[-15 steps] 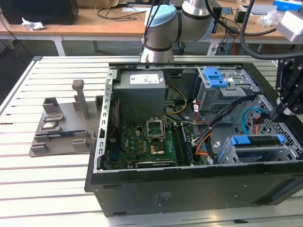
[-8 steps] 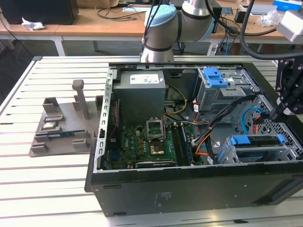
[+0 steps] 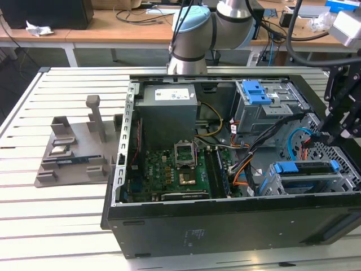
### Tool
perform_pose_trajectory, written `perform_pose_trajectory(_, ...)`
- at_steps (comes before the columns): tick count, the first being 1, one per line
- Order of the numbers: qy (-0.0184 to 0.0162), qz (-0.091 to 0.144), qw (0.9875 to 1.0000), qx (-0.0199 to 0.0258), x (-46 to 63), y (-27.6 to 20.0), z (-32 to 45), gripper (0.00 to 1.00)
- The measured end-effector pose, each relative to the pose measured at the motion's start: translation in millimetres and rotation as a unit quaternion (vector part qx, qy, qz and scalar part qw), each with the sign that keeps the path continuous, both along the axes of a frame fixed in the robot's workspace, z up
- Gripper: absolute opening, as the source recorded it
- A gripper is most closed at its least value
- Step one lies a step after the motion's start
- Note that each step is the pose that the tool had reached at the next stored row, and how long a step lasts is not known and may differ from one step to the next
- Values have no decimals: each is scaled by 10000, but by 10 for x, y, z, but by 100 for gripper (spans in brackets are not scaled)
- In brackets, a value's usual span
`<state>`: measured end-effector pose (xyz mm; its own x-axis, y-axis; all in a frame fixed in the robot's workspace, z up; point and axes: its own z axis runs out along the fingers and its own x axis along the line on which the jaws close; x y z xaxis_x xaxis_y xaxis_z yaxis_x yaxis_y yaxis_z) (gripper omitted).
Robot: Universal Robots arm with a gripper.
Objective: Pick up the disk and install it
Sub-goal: 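Insert the first disk wire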
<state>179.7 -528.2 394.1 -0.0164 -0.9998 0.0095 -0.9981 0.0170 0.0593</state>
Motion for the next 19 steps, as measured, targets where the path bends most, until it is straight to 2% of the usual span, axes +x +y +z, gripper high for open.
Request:
perform_pose_trajectory(1, 11, 0, 10000, -2, 45, 55, -17, 36)
perform_pose_trajectory(5, 49, 0, 10000, -2, 148, 152, -102, 36)
perform_pose_trajectory(14, 70, 0, 10000, -2, 202, 241, -296, 36)
perform_pose_trajectory(17, 76, -1, 10000, -4, 214, 249, -354, 36)
perform_pose_trajectory(19, 76, 0, 10000, -8, 216, 249, -354, 36)
